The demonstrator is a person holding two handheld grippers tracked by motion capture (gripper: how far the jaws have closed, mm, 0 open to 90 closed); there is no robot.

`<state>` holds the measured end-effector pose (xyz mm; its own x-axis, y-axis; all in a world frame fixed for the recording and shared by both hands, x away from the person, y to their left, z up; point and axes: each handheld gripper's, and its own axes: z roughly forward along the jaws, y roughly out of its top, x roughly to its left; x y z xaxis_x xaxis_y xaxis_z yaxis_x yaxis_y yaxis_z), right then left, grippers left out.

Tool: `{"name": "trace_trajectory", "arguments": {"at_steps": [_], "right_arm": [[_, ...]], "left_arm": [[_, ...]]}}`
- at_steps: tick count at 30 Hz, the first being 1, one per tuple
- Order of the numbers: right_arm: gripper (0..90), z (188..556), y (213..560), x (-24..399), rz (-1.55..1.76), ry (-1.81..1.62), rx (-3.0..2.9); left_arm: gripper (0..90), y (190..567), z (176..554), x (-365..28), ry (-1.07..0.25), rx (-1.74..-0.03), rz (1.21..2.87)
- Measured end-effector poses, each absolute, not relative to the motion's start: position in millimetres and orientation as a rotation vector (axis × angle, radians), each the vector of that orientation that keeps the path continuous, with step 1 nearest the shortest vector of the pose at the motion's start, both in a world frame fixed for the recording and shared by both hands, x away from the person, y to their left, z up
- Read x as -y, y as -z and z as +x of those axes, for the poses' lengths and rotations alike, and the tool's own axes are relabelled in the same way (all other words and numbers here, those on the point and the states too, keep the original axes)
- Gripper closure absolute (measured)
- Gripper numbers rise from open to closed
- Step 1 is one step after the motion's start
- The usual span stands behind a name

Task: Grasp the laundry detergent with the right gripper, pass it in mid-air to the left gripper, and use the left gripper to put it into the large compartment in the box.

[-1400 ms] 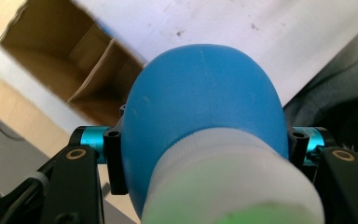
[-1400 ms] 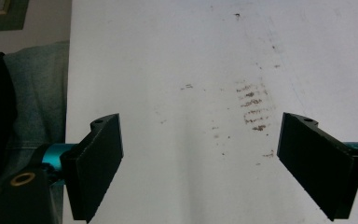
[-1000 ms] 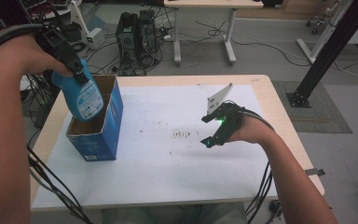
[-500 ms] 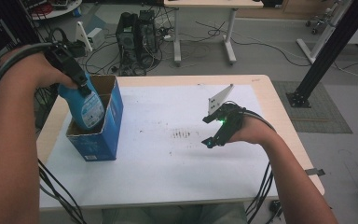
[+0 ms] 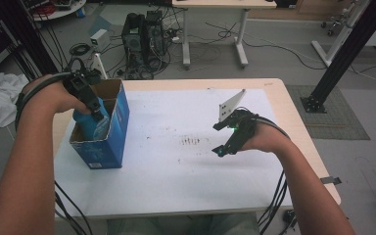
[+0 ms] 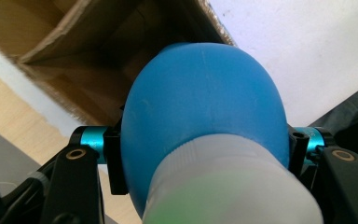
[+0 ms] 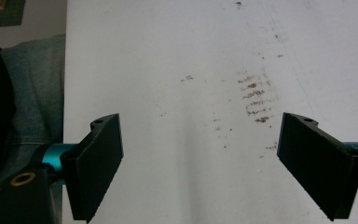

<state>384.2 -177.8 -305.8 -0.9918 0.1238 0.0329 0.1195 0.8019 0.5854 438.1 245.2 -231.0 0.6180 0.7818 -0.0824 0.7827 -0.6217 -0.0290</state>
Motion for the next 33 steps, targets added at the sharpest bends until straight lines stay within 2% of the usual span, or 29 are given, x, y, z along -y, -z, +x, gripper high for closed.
{"name": "trace_trajectory", "arguments": {"at_steps": [6, 20, 22, 24, 33], "right_arm": [[13.4, 383.1, 306.6, 177.7, 0.202, -0.963, -2.976], [13.4, 383.8, 311.4, 176.7, 0.219, -0.954, -2.989], [13.4, 384.2, 312.2, 176.7, 0.214, -0.955, -2.988], [13.4, 384.5, 313.2, 177.0, 0.219, -0.96, -2.988], [13.4, 386.6, 314.5, 175.0, 0.214, -0.962, -2.993]], "left_arm": [[38.2, 250.5, 439.8, -250.1, 0.156, -1.368, 2.812], [38.1, 279.0, 444.9, -250.5, 0.155, -1.229, 2.91], [38.1, 284.4, 443.2, -249.0, 0.137, -1.267, 2.865], [38.1, 286.0, 445.8, -250.4, 0.153, -1.201, 2.927], [37.9, 287.1, 445.2, -251.1, 0.17, -1.207, 2.921]]}}
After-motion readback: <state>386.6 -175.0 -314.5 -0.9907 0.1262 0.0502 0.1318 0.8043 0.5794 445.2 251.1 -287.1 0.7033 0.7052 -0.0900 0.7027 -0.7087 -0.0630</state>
